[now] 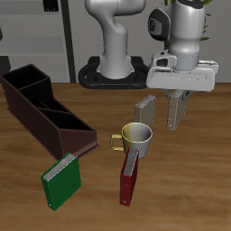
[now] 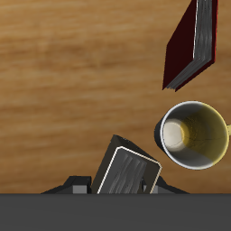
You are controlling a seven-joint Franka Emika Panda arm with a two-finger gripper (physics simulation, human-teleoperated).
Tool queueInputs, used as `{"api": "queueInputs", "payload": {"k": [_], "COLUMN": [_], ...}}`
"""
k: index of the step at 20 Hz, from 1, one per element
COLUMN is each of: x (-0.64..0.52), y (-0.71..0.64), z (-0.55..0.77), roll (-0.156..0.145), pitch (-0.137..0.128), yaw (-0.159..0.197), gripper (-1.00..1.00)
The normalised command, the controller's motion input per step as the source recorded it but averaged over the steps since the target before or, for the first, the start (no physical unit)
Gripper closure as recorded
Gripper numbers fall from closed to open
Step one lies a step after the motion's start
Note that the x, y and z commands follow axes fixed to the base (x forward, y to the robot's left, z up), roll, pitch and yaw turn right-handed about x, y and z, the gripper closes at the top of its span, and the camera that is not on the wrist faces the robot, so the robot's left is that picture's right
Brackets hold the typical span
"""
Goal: Place the left yellow book into the right desk caddy's front compartment
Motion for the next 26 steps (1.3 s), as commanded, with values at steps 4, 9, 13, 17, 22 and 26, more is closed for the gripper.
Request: {"api": "queueInputs", "payload": {"k": [4,9,13,17,22,26], "x": [-0.41,-0.4,-0.41,-0.28,-0.3,-0.24], "y": [-0.23,-0.32,-0.54,-0.68,-0.68,-0.53], "z": [0.53,0.44,0.26,0.17,0.28,0.18], "roll": [0.041,0.02,-0.019,-0.088,-0.111,-0.097], "pitch": [-0.059,-0.033,-0.024,-0.009,-0.044,-0.017], "yaw": [0.179,0.134,0.156,0.137,0.107,0.089], "gripper": [1.0,1.0,1.0,1.0,1.0,1.0]}}
